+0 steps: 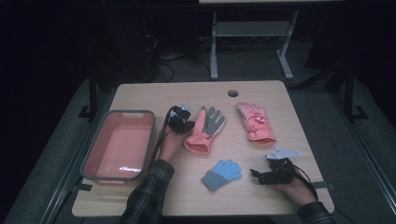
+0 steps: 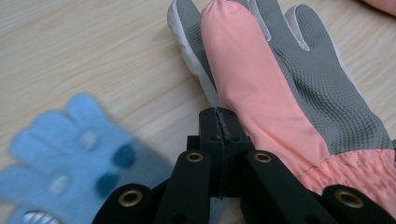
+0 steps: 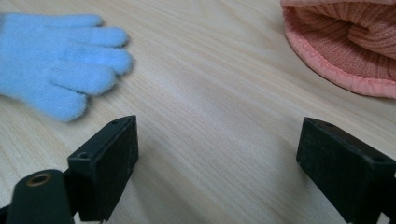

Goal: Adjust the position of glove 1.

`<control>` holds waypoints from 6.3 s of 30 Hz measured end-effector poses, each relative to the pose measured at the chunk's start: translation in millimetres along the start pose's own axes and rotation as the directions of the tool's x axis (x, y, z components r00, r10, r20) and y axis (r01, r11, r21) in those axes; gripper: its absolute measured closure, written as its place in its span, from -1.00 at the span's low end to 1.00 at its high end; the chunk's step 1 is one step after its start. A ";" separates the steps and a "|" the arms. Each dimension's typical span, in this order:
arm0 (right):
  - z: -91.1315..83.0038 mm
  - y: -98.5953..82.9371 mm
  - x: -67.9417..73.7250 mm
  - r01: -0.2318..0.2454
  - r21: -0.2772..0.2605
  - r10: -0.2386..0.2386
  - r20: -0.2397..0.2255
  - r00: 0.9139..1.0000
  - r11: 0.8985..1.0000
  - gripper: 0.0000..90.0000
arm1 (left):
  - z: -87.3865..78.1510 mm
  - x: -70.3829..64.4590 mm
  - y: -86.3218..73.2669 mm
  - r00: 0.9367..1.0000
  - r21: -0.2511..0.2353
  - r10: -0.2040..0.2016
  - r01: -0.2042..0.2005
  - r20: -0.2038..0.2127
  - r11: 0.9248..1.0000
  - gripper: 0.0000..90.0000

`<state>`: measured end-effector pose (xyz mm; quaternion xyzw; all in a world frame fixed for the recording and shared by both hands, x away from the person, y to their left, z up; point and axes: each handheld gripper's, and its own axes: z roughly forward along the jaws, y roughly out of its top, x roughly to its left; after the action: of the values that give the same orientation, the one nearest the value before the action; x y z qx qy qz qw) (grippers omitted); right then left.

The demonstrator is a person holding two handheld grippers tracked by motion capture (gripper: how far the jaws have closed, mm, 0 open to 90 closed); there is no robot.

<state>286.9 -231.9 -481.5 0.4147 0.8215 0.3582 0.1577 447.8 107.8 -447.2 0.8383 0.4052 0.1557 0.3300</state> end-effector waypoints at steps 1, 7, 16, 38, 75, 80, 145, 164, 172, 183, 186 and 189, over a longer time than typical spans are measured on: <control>0.0 0.0 0.0 0.000 0.000 0.000 0.000 1.000 1.000 -0.73 | 1.9 -2.8 0.9 1.000 -0.001 0.001 -0.001 0.006 1.000 0.99; 0.0 -0.1 -0.1 0.003 -0.001 -0.003 0.000 1.000 1.000 -0.73 | 11.6 -19.2 10.5 0.999 -0.008 0.028 -0.028 0.044 1.000 0.99; 0.2 -0.1 0.3 0.003 -0.002 -0.003 -0.003 1.000 1.000 -0.73 | 19.4 -39.0 18.8 0.995 -0.002 0.075 -0.075 0.071 0.997 0.99; 0.7 0.3 0.4 0.007 -0.003 -0.007 -0.006 1.000 1.000 -0.73 | -20.2 1.6 -15.8 0.992 -0.010 -0.047 0.046 -0.115 0.999 0.99; 0.6 0.3 0.3 0.008 -0.002 -0.008 -0.007 1.000 1.000 -0.73 | -16.7 -28.2 -5.5 0.999 -0.035 0.023 -0.022 0.029 0.999 0.99; 0.5 0.3 0.3 0.008 -0.002 -0.008 -0.007 1.000 1.000 -0.73 | 0.0 -33.1 1.0 0.998 -0.018 0.030 -0.029 0.047 0.999 0.99; 0.5 0.3 0.3 0.008 -0.002 -0.008 -0.007 1.000 1.000 -0.73 | -51.6 0.8 -7.0 0.998 -0.039 -0.057 0.057 -0.008 0.998 0.92; 0.5 0.3 0.3 0.008 -0.002 -0.008 -0.007 1.000 1.000 -0.73 | -91.1 -30.3 -10.3 0.974 -0.084 0.019 -0.001 0.224 0.996 0.92; 0.5 0.3 0.3 0.008 -0.002 -0.008 -0.007 1.000 1.000 -0.73 | -94.4 -54.6 -14.5 0.950 -0.092 0.051 -0.023 0.309 0.995 0.92; 0.5 0.3 0.3 0.008 -0.002 -0.008 -0.006 1.000 1.000 -0.73 | -87.7 -103.1 -22.3 0.915 -0.072 0.122 -0.102 0.384 0.992 0.92; 0.5 0.3 0.3 0.007 -0.002 -0.007 -0.007 1.000 1.000 -0.73 | -84.4 -113.8 -24.7 0.908 -0.066 0.149 -0.133 0.393 0.989 0.92; 0.5 0.3 0.4 0.007 -0.002 -0.007 -0.007 1.000 1.000 -0.73 | -76.7 -122.3 -29.1 0.900 -0.051 0.151 -0.142 0.409 0.988 0.92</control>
<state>287.1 -231.3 -481.6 0.4105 0.8232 0.3597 0.1566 314.2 58.2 -409.9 0.8770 0.2607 0.0038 0.4035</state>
